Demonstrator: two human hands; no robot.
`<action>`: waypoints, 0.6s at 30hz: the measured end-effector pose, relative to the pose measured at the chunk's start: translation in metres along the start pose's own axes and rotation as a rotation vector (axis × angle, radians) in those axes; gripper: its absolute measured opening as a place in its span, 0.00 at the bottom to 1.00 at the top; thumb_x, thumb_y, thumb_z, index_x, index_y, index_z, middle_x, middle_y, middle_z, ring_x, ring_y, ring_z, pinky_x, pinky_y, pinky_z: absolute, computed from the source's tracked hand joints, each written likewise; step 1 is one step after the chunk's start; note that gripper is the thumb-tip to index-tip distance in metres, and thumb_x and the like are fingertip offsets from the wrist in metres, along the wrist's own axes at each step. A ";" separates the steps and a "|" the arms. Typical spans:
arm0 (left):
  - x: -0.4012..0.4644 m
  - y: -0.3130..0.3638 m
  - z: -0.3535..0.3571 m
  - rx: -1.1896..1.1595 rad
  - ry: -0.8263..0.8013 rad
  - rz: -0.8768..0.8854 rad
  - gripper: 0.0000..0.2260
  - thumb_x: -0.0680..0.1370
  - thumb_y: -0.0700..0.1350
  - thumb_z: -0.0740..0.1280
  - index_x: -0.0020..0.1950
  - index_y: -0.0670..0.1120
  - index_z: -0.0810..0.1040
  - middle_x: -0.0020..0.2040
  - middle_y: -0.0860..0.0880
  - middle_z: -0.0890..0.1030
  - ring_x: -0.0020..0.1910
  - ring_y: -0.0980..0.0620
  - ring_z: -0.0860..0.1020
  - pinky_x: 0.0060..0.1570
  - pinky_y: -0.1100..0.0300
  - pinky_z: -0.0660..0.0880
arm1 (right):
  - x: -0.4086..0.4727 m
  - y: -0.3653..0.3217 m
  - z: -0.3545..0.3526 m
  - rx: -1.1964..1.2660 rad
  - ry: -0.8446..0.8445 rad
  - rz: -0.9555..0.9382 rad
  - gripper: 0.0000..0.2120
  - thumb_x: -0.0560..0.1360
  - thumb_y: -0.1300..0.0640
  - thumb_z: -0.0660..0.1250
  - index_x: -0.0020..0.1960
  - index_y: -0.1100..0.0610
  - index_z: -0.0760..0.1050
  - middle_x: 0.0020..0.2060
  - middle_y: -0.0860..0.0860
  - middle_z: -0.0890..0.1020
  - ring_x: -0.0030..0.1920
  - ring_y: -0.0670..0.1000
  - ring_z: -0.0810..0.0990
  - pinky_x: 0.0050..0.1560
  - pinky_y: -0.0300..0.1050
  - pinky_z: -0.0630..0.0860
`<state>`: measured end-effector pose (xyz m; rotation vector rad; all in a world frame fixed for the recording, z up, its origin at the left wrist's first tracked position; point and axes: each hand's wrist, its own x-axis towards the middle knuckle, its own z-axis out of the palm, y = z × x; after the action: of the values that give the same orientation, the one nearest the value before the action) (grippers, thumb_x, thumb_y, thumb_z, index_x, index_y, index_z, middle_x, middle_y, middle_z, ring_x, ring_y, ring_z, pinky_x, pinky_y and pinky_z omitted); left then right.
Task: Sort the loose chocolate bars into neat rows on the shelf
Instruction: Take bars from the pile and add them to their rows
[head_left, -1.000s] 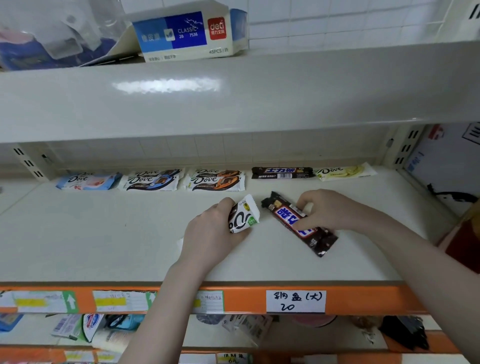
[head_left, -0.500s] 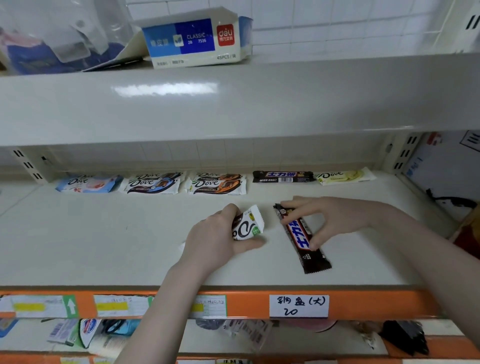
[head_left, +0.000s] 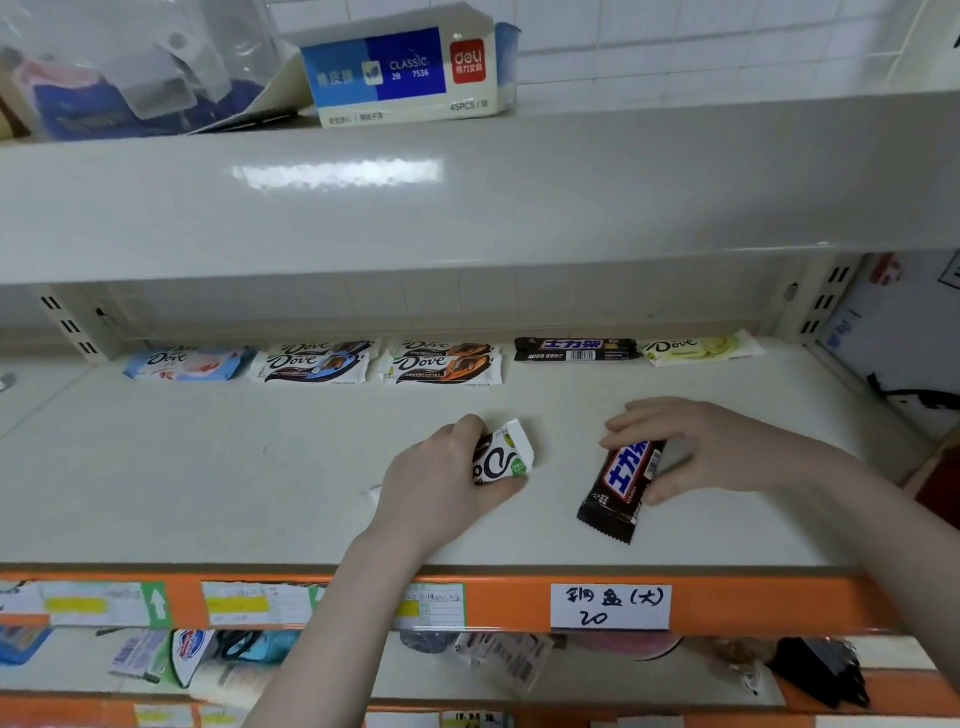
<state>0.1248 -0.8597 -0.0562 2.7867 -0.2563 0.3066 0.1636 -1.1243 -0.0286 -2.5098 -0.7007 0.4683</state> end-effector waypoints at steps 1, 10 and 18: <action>0.000 0.000 0.000 -0.001 -0.001 -0.001 0.22 0.72 0.64 0.65 0.56 0.50 0.70 0.50 0.52 0.78 0.47 0.49 0.77 0.37 0.60 0.65 | 0.001 0.001 -0.001 -0.044 0.035 -0.006 0.26 0.66 0.51 0.75 0.61 0.40 0.72 0.59 0.35 0.70 0.64 0.38 0.62 0.67 0.37 0.56; 0.001 0.001 -0.001 0.003 0.002 0.000 0.22 0.71 0.64 0.65 0.55 0.49 0.70 0.49 0.51 0.78 0.46 0.49 0.77 0.37 0.59 0.66 | 0.016 0.005 0.006 -0.164 0.364 0.006 0.17 0.65 0.47 0.75 0.52 0.49 0.79 0.44 0.44 0.77 0.46 0.45 0.73 0.48 0.41 0.69; 0.004 0.007 -0.005 -0.002 -0.006 0.000 0.22 0.71 0.64 0.66 0.52 0.48 0.69 0.46 0.51 0.77 0.45 0.47 0.77 0.36 0.59 0.63 | 0.071 0.005 -0.014 -0.249 0.654 0.043 0.19 0.65 0.50 0.75 0.54 0.52 0.79 0.44 0.52 0.79 0.47 0.54 0.75 0.43 0.46 0.69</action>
<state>0.1261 -0.8647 -0.0482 2.7859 -0.2576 0.2972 0.2291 -1.0940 -0.0330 -2.6711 -0.4595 -0.4466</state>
